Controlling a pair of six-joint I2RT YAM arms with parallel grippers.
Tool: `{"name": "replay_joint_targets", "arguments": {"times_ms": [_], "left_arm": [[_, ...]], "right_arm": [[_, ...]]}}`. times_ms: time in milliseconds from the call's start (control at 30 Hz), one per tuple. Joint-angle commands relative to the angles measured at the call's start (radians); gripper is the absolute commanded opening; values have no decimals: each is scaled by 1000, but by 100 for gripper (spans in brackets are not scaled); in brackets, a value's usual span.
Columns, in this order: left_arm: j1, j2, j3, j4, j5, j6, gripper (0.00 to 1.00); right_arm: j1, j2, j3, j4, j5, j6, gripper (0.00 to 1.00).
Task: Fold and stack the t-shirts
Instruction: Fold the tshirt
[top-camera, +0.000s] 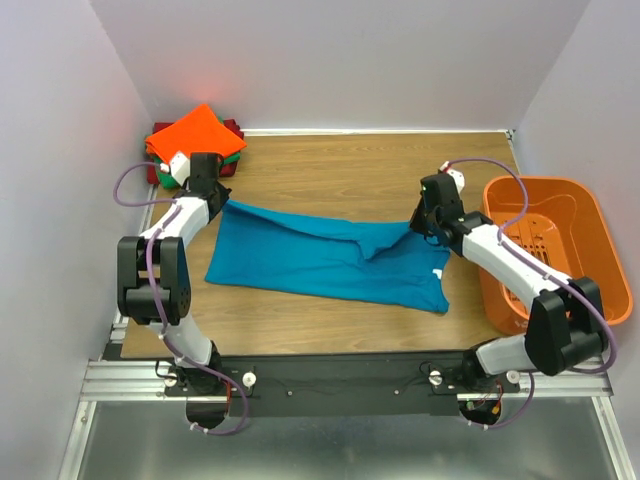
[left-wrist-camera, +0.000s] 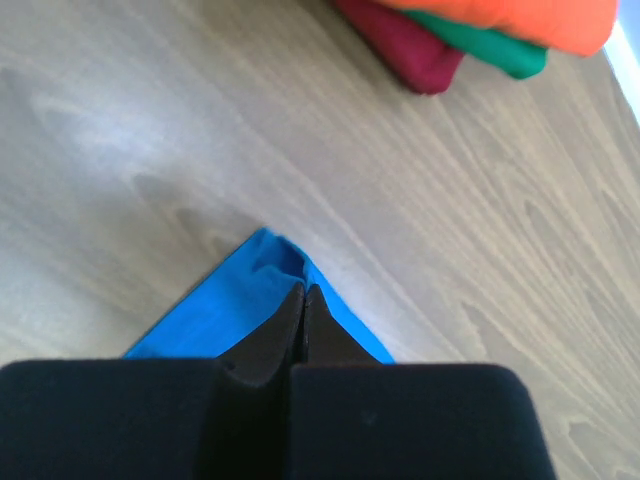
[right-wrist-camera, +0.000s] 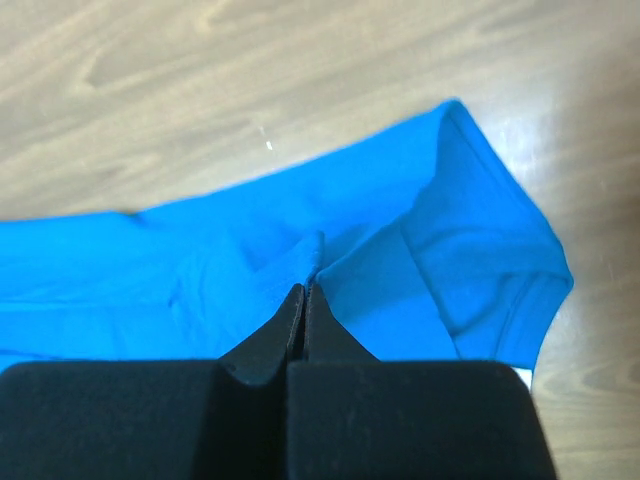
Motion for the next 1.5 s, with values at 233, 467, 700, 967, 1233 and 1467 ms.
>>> {"name": "replay_joint_targets", "arguments": {"times_ms": [233,467,700,967,1233,1467], "left_arm": [[43,137,159,-15,44,41,0],[48,180,200,-13,62,57,0],[59,179,191,-10,73,69,0],[63,161,181,-12,92,81,0],[65,112,112,-9,92,80,0],[66,65,30,3,81,74,0]], "right_arm": [[-32,147,173,-27,74,-33,1],[-35,121,173,-46,40,-22,1],[-34,12,97,-87,-21,8,1],[-34,-92,12,-133,-44,30,1],[-34,-162,-72,-150,-74,54,1],[-32,-188,-146,-150,-78,65,1]]}}
